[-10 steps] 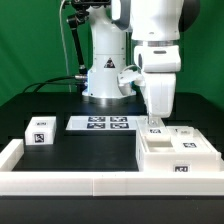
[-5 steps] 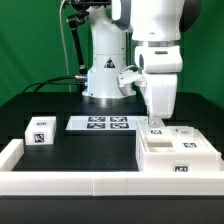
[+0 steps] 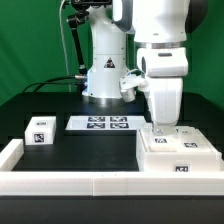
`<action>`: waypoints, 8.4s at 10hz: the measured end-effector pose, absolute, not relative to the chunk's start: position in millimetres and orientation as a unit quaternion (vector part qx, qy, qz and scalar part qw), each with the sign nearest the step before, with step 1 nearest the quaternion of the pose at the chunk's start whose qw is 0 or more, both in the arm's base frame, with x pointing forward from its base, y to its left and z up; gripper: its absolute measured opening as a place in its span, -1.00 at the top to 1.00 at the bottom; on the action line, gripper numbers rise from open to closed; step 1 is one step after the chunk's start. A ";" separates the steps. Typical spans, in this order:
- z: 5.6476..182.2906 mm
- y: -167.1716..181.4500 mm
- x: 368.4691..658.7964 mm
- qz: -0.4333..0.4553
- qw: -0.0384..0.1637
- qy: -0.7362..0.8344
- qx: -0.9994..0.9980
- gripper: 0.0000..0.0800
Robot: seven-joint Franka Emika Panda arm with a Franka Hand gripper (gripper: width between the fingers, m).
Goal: Assemble cabinet
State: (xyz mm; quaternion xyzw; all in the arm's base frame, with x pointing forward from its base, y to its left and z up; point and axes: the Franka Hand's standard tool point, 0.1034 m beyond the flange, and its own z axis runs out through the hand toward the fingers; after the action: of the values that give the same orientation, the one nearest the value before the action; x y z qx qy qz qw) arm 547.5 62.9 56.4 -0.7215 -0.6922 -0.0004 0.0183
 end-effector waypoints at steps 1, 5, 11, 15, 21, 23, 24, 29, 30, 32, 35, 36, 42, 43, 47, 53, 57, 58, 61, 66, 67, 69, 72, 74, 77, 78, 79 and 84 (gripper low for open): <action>56.5 62.2 557.2 -0.004 0.017 -0.692 -0.722 0.82; 57.3 62.4 571.3 -0.010 0.014 -0.694 -0.719 0.82; 56.5 61.1 580.1 0.005 0.026 -0.705 -0.709 0.82; 70.0 51.6 577.5 -0.002 0.006 -0.713 -0.701 0.03; 94.3 28.3 523.4 -0.076 -0.048 -0.595 -0.799 -0.98; 94.9 47.7 493.9 -0.105 -0.044 -0.524 -0.844 -1.00; 91.1 58.7 486.5 -0.120 -0.042 -0.519 -0.846 -0.99; 85.3 59.8 477.2 -0.134 -0.042 -0.526 -0.839 -0.99; 85.2 59.7 477.2 -0.134 -0.042 -0.522 -0.841 -0.99; 85.2 57.7 477.0 -0.135 -0.042 -0.517 -0.844 -0.99; 83.5 62.7 469.8 -0.158 -0.021 -0.381 -0.911 -0.99; 81.3 61.3 468.6 -0.156 -0.013 -0.336 -0.929 -0.99; 77.5 74.5 465.1 -0.151 0.022 -0.117 -0.981 -0.99; 71.8 72.7 464.7 -0.145 0.025 -0.076 -0.986 -0.99; 60.9 69.7 466.9 -0.141 0.031 -0.028 -0.989 -0.99; 35.0 81.1 471.6 -0.140 0.033 0.017 -0.989 -0.99; 18.2 79.2 472.4 -0.145 0.029 0.013 -0.989 -0.99; 18.1 79.1 472.3 -0.145 0.029 0.013 -0.989 -0.99; 17.4 78.4 472.0 -0.144 0.028 0.013 -0.989 -0.99; 7.9 79.3 495.1 -0.152 0.029 0.007 -0.988 -0.99; 7.5 80.0 497.9 -0.153 0.030 0.007 -0.988 -0.99; 6.5 80.0 498.4 -0.154 0.030 0.007 -0.988 -0.99; 5.9 79.1 498.9 -0.159 0.028 0.005 -0.987 -0.99; 6.1 79.0 497.9 -0.163 0.027 0.003 -0.986 -0.44; 5.2 74.3 495.8 -0.164 0.025 0.007 -0.986 0.36; 5.1 73.3 495.6 -0.165 0.024 0.007 -0.986 0.36; 4.7 71.8 495.4 -0.167 0.023 0.005 -0.986 0.80; 4.9 72.2 495.4 -0.166 0.023 0.003 -0.986 0.99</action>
Offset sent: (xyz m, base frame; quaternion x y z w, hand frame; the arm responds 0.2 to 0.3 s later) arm 0.0210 0.0251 -0.0018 -0.0057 0.0361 -0.0390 0.9986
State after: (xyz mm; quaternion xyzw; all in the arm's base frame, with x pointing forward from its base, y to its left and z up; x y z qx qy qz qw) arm 495.4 72.2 4.9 -0.9858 0.0033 -0.1662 0.0232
